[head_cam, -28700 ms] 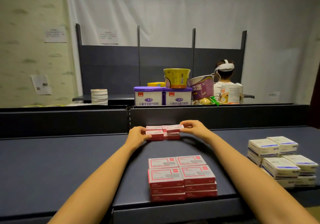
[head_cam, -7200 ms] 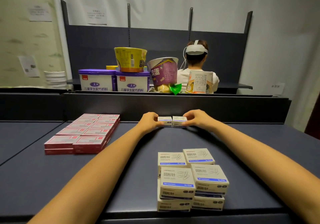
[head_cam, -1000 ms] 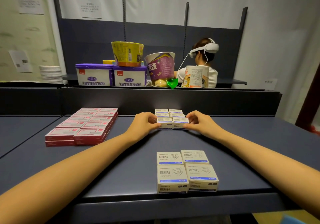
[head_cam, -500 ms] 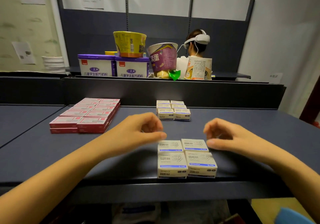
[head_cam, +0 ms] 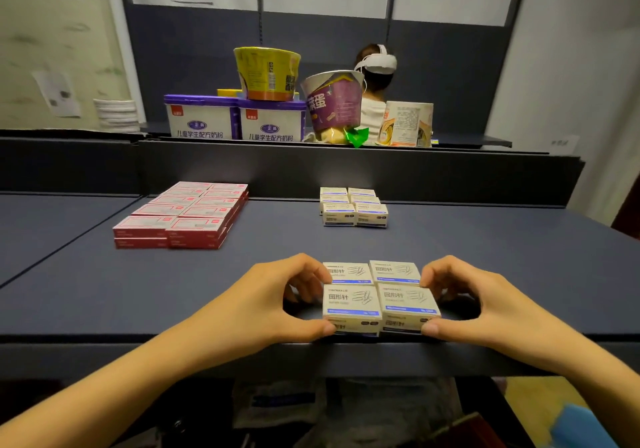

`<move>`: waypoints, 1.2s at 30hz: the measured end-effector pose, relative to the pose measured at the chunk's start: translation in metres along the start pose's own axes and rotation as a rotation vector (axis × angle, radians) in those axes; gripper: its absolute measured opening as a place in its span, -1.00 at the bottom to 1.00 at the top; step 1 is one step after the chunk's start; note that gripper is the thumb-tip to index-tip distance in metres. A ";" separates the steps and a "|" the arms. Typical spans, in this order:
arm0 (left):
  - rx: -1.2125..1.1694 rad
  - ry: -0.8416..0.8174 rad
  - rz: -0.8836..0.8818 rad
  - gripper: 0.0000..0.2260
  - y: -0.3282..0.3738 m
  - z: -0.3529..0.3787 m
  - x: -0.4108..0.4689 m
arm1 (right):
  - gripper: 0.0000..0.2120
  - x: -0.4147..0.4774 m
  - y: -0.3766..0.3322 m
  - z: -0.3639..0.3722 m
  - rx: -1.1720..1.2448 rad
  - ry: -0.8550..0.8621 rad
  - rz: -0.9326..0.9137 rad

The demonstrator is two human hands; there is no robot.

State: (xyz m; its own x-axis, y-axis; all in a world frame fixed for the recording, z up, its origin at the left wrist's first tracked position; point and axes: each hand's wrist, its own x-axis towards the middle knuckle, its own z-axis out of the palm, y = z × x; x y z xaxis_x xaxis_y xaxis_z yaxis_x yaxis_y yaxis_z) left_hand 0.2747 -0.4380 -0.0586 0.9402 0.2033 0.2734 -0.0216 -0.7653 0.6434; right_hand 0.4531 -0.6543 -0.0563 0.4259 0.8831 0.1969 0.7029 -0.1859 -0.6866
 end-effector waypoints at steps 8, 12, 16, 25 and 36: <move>-0.089 0.005 0.031 -0.66 0.009 -0.015 0.000 | -0.48 -0.003 0.004 -0.003 0.130 -0.025 0.001; -0.176 0.136 0.036 -0.70 0.018 -0.044 0.032 | -0.32 -0.003 0.004 -0.005 0.206 0.002 0.020; -0.060 0.145 -0.059 -0.76 0.008 -0.052 0.091 | -0.30 -0.005 0.004 -0.002 0.213 -0.002 0.024; 0.037 0.073 -0.161 -0.65 -0.051 -0.019 0.149 | -0.58 -0.004 0.000 -0.009 0.275 0.035 0.013; 0.069 0.138 -0.123 -0.68 -0.057 -0.007 0.140 | -0.70 0.086 0.003 -0.041 -0.046 0.226 0.016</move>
State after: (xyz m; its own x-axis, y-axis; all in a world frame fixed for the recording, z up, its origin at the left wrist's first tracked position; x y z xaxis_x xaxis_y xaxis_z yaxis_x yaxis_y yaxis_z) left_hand 0.4049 -0.3612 -0.0522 0.8785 0.3761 0.2946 0.1181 -0.7685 0.6288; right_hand 0.5154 -0.5965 -0.0126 0.5503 0.7619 0.3417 0.7182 -0.2232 -0.6591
